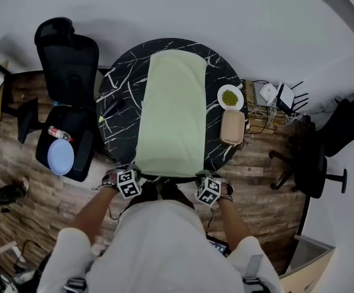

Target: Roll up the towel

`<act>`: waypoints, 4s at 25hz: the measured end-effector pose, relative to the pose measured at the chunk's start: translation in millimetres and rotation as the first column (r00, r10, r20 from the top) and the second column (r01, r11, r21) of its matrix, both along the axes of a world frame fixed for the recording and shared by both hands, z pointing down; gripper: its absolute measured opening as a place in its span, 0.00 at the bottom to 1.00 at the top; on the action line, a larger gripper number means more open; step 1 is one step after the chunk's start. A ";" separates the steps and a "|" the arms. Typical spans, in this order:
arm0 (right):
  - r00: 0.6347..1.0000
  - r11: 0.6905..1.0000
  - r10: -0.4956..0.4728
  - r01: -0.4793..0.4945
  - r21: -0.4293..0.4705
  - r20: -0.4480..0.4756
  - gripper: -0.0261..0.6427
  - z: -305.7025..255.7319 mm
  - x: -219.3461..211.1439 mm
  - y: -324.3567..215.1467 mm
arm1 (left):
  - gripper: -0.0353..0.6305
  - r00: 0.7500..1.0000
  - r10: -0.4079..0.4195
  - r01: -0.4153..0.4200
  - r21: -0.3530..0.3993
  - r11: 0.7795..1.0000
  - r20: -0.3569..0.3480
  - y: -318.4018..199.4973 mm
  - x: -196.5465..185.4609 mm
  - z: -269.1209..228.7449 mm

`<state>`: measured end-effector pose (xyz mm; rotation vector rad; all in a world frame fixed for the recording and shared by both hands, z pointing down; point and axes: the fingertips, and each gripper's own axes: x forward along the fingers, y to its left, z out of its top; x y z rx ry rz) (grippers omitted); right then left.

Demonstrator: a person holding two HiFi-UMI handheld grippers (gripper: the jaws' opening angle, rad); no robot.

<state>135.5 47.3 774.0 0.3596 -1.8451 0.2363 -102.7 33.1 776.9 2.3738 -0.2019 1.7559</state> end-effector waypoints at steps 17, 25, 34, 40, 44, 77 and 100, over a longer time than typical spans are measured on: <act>0.989 0.983 0.078 -0.055 -0.173 0.129 0.07 -49.2 -16.3 39.8 | 0.07 0.998 -0.012 0.004 -0.132 0.991 -0.055 42.3 -16.2 -45.3; 0.985 0.990 0.137 -0.133 -0.043 0.107 0.07 -54.8 -3.3 -55.6 | 0.07 0.996 -0.050 0.050 0.004 0.999 -0.070 -53.2 -0.8 -55.7; 0.966 0.966 0.255 -0.256 0.039 0.030 0.23 -23.5 9.2 -107.3 | 0.17 0.992 -0.124 0.125 0.110 0.986 -0.016 -112.8 10.3 -28.6; 0.963 0.945 0.268 -0.271 0.186 0.042 0.28 -33.9 18.2 -108.7 | 0.38 0.981 -0.182 0.191 0.169 0.967 -0.068 -116.5 10.5 -37.6; 0.990 0.982 0.131 -0.137 0.132 0.054 0.27 -30.5 2.0 -74.3 | 0.38 0.993 -0.107 0.113 0.159 0.981 -0.046 -87.6 6.9 -35.6; 0.999 0.991 -0.013 0.017 -0.135 0.032 0.06 -14.4 -3.2 53.6 | 0.08 0.995 0.077 -0.073 -0.056 0.996 0.069 42.9 -32.3 -14.1; 0.969 0.981 0.192 -0.193 -0.010 0.154 0.06 -77.5 8.1 -61.3 | 0.08 0.998 -0.047 0.044 0.074 0.996 0.043 -65.0 -16.9 -67.3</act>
